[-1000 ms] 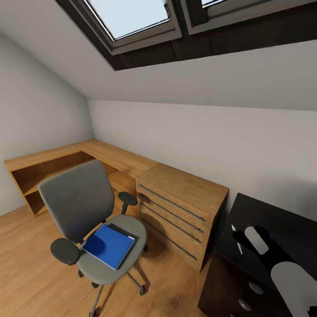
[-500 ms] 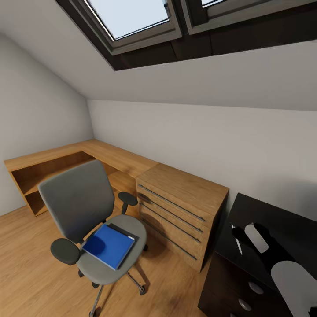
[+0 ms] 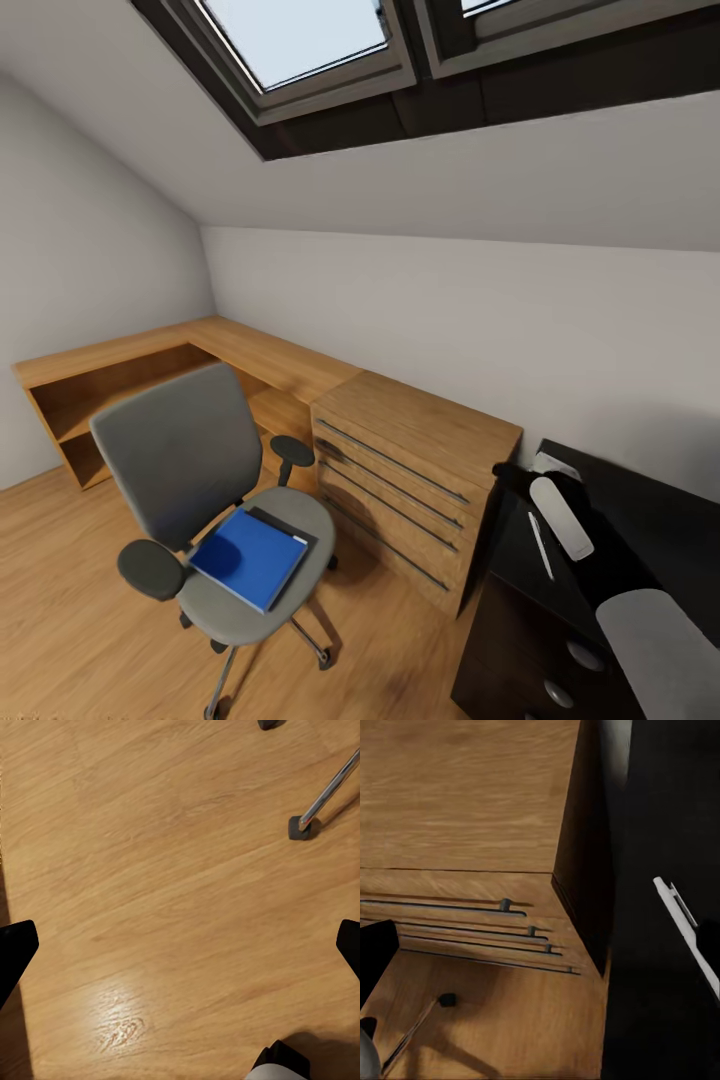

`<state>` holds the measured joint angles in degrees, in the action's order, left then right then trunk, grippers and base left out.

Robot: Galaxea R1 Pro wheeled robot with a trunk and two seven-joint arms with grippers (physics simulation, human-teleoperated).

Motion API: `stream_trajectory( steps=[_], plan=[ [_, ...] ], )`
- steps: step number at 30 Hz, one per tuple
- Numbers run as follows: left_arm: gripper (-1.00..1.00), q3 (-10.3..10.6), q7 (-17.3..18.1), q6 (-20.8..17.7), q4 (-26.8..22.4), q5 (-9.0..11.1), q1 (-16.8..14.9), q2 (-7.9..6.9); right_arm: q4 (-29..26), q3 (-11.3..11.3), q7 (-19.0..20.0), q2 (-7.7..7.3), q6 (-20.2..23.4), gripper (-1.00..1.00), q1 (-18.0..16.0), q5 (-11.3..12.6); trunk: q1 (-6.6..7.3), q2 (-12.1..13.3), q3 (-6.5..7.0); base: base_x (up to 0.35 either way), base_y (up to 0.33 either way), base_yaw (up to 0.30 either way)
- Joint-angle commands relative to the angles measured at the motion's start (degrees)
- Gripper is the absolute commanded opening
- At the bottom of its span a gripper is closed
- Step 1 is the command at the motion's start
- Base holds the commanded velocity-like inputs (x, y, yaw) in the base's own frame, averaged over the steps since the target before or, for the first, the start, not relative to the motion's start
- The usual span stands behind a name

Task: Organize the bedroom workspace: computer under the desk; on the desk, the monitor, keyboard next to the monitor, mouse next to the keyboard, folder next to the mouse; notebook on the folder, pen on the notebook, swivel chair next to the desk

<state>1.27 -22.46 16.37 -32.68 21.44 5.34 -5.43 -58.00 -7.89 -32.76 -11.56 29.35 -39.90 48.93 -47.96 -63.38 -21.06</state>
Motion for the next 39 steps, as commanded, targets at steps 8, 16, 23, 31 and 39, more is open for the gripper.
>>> stream_trajectory(
  steps=[8, 16, 23, 31, 39],
  plan=[
    [1.00, 0.1, -0.1, 0.2, -0.1, 0.4, 0.0, -0.02, -0.3, -1.9, -3.1, 2.19, -0.2, 1.00, 0.0, 0.2, -0.01, 0.0, -0.06, 0.000, 0.000, 0.233],
    [1.00, 0.1, -0.1, 0.2, -0.1, 0.4, 0.0, 0.00, -0.2, -6.1, -3.2, 5.99, -0.3, 1.00, 0.4, -4.7, -0.01, 0.0, -0.06, 0.000, 0.000, 0.278],
    [1.00, 0.1, -0.1, 0.2, -0.1, 0.4, 0.0, 0.02, -0.2, -7.0, -3.2, 8.64, -0.3, 1.00, 1.4, -7.6, -0.01, 0.0, -0.06, 0.000, 0.000, 0.280],
    [1.00, 0.1, -0.1, 0.2, -0.1, 0.4, 0.0, 0.04, -0.3, -9.3, -3.2, 9.88, -0.4, 1.00, 2.0, -8.8, -0.01, 0.0, -0.06, 0.000, 0.000, 0.280],
    [1.00, 0.1, -0.1, 0.2, -0.1, 0.4, 0.0, 0.07, -0.3, -11.4, -3.3, 10.48, -0.5, 1.00, 2.1, -9.1, -0.01, 0.0, -0.06, 0.000, 0.000, 0.280]
  ],
)
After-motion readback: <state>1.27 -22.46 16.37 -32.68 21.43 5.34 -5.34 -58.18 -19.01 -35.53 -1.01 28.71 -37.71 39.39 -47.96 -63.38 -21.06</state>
